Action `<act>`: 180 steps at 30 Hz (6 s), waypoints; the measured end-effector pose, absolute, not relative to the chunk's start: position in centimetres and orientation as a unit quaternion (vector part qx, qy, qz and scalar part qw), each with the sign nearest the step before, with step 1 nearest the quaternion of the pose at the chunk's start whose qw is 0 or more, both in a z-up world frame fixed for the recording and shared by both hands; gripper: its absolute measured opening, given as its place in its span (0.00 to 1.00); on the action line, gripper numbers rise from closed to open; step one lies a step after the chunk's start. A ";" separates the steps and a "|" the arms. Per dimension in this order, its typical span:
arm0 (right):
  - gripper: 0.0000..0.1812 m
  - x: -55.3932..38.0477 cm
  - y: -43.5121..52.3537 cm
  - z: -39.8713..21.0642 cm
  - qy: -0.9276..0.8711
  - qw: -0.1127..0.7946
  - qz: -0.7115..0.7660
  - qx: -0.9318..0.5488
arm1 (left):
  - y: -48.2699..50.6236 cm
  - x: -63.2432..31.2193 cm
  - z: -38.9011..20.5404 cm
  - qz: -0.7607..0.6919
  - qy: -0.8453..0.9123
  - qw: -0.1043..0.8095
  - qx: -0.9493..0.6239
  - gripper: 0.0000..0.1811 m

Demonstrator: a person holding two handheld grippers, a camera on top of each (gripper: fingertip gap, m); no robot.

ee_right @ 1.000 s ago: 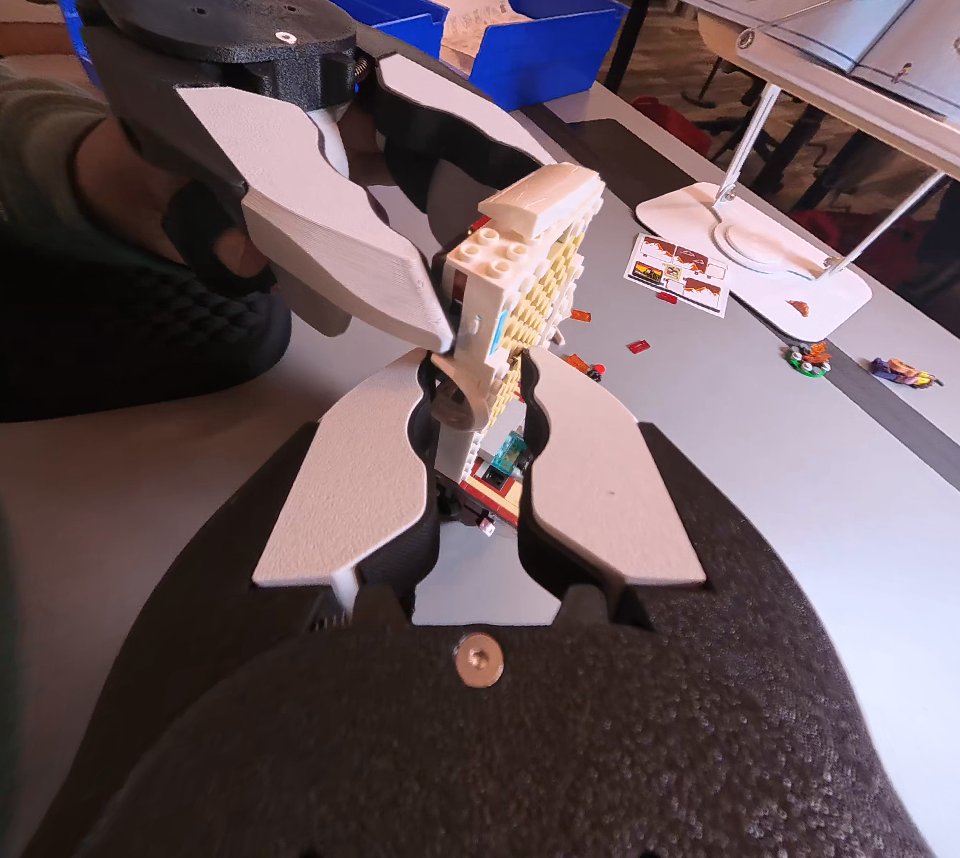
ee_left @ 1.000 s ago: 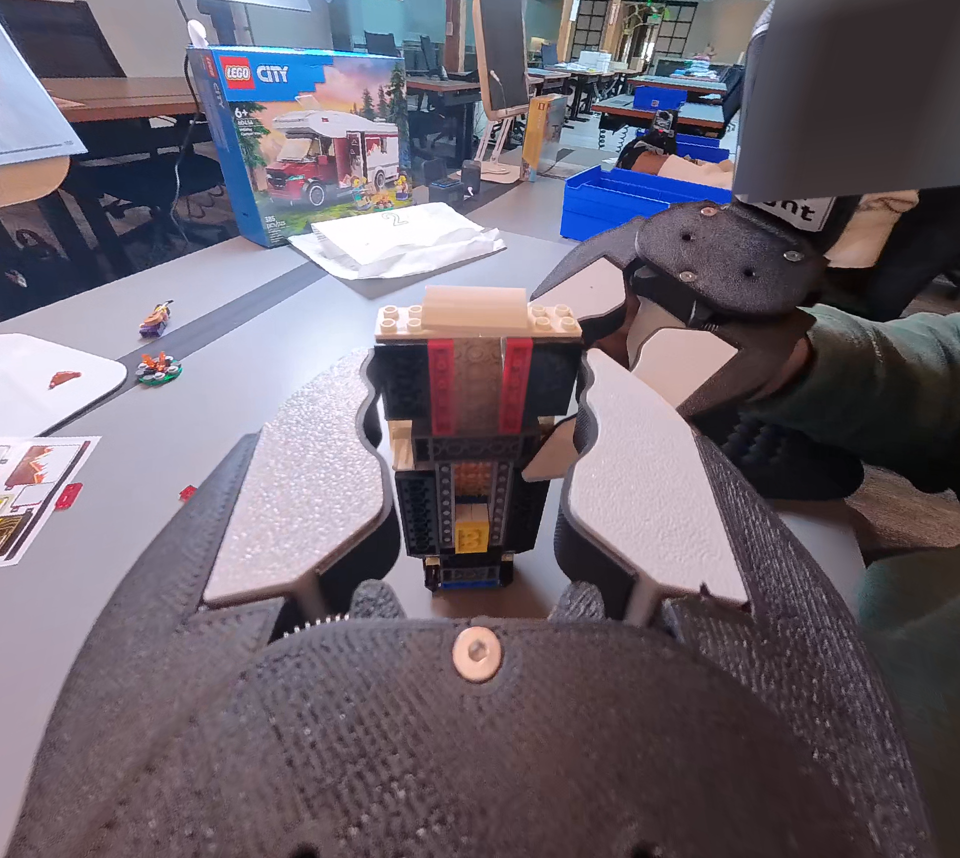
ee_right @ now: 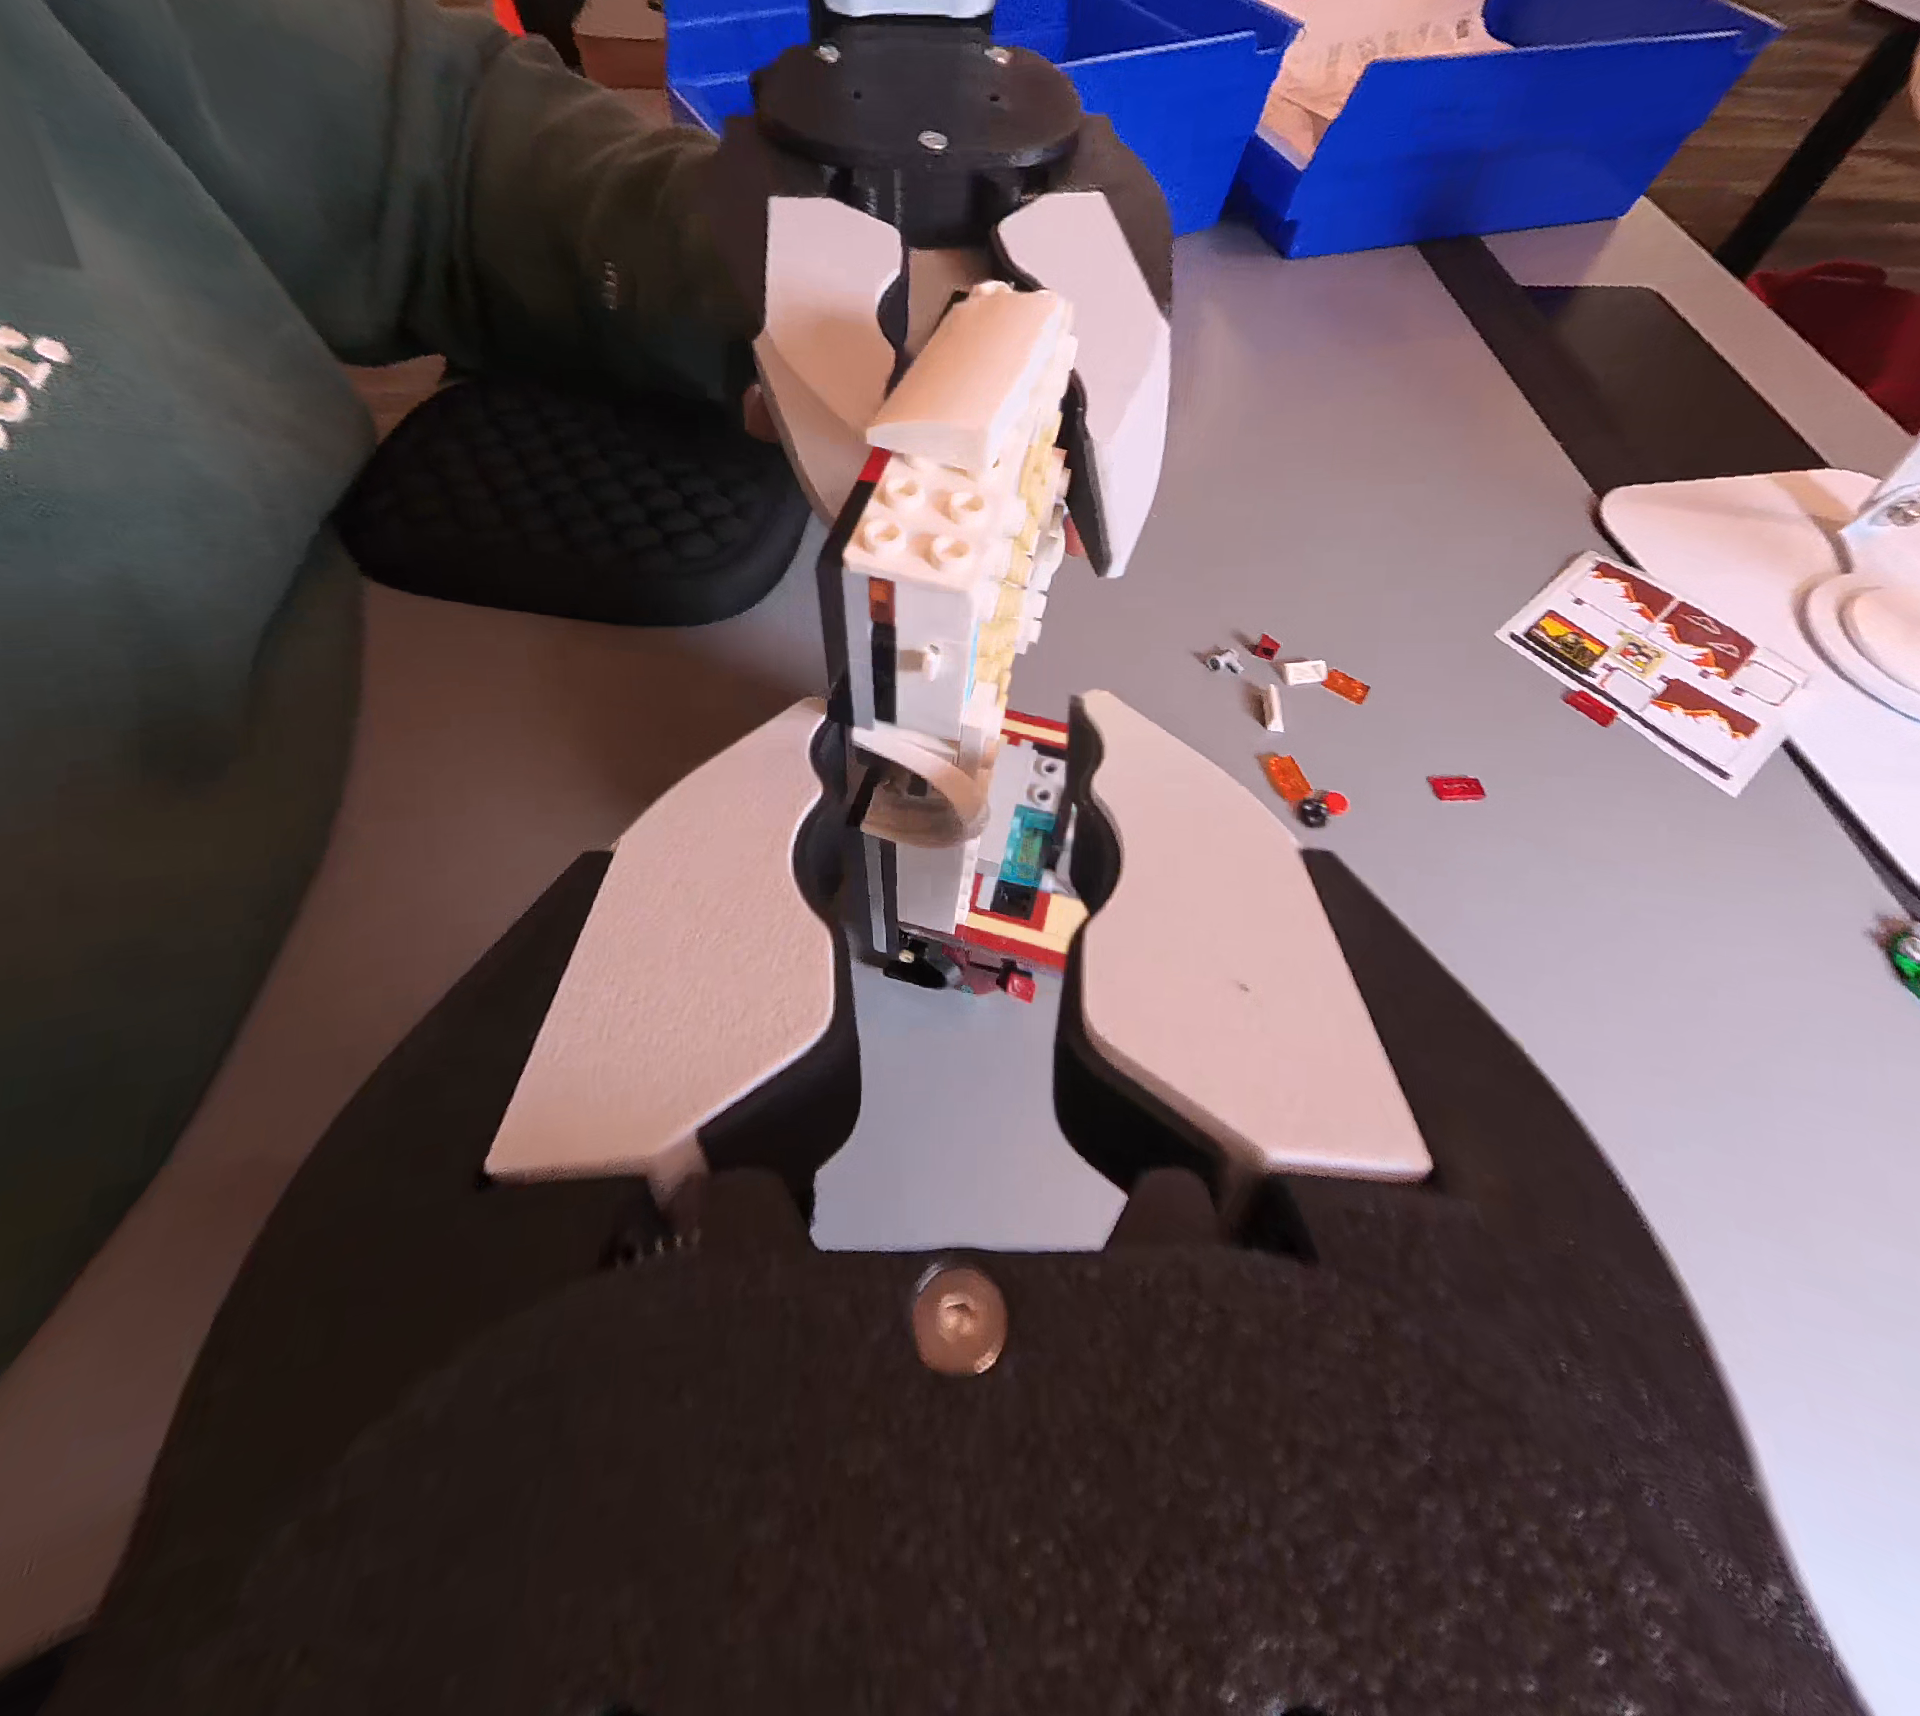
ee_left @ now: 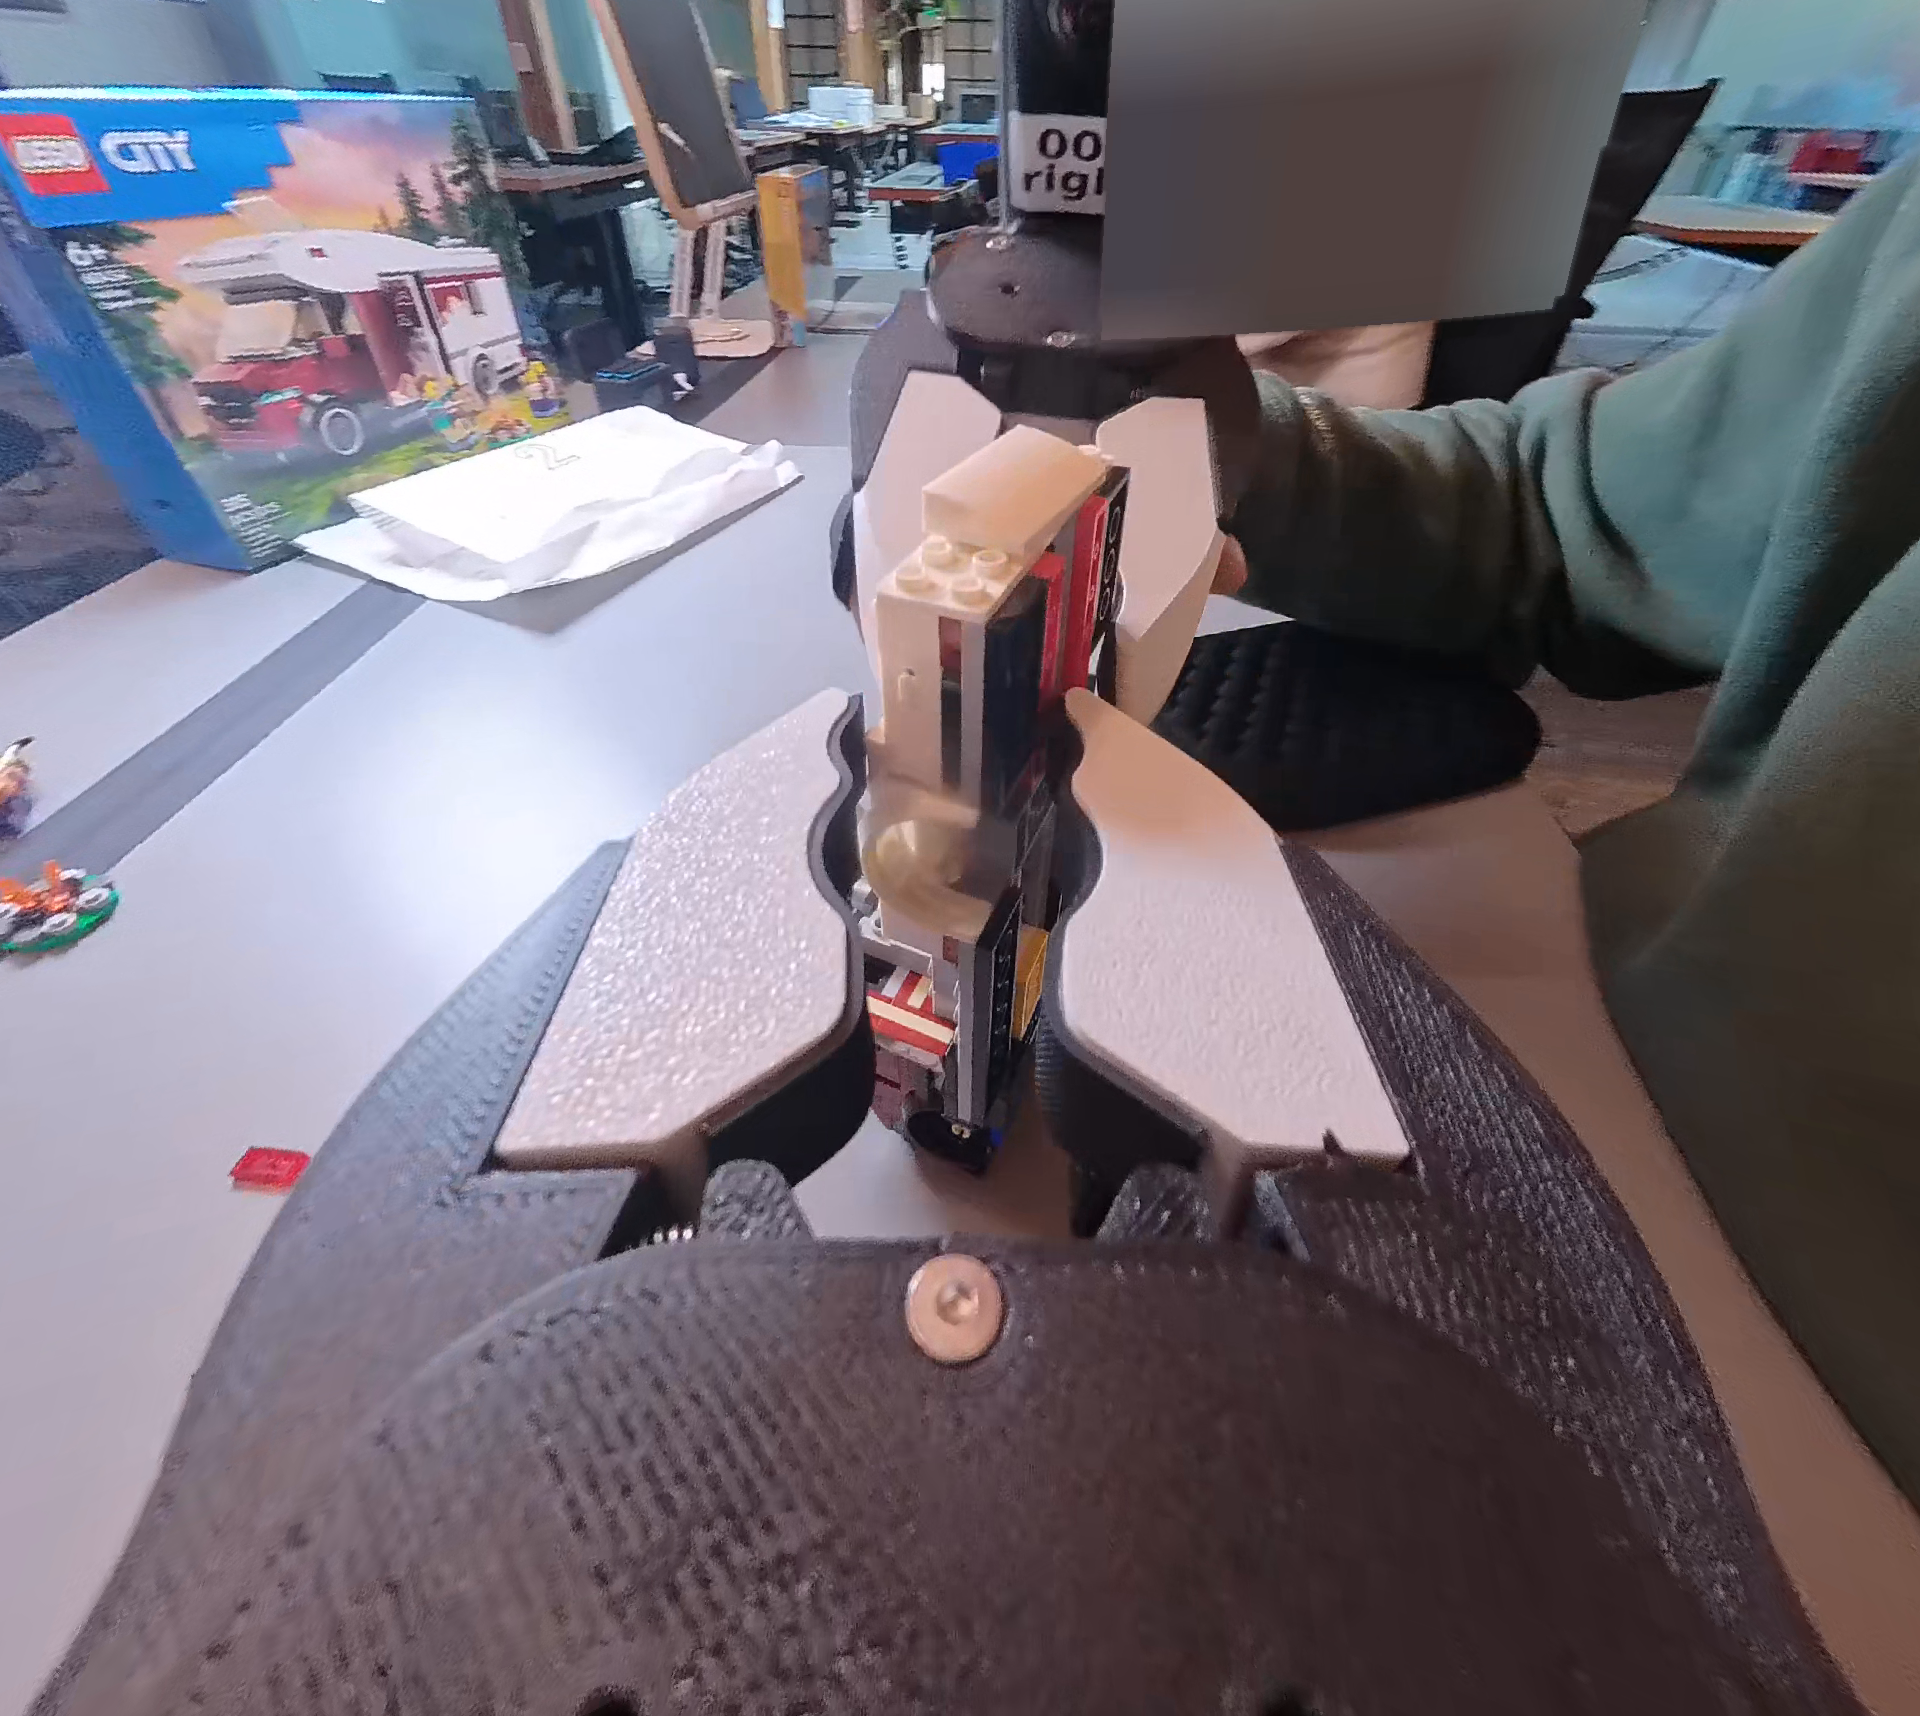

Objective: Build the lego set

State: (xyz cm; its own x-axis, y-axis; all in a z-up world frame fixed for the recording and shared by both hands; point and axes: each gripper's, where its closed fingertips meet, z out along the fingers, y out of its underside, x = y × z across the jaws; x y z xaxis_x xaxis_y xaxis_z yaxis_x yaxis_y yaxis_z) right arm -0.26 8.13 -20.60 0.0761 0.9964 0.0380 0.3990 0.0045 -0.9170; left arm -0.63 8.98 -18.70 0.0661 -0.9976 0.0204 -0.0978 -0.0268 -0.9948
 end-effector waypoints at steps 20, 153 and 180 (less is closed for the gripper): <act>0.14 -1.4 8.3 -14.8 -0.603 0.354 0.214 -0.682 | 8.8 -0.4 -18.8 -0.395 0.455 0.528 -0.598 0.18; 0.06 -0.9 10.2 -14.9 -0.659 0.549 -0.346 -0.381 | 8.7 0.0 -17.5 -0.380 0.470 0.520 -0.604 0.13; 0.06 -1.1 10.3 -14.8 -0.649 0.605 -0.323 -0.330 | 8.5 -0.1 -17.6 -0.395 0.502 0.489 -0.594 0.13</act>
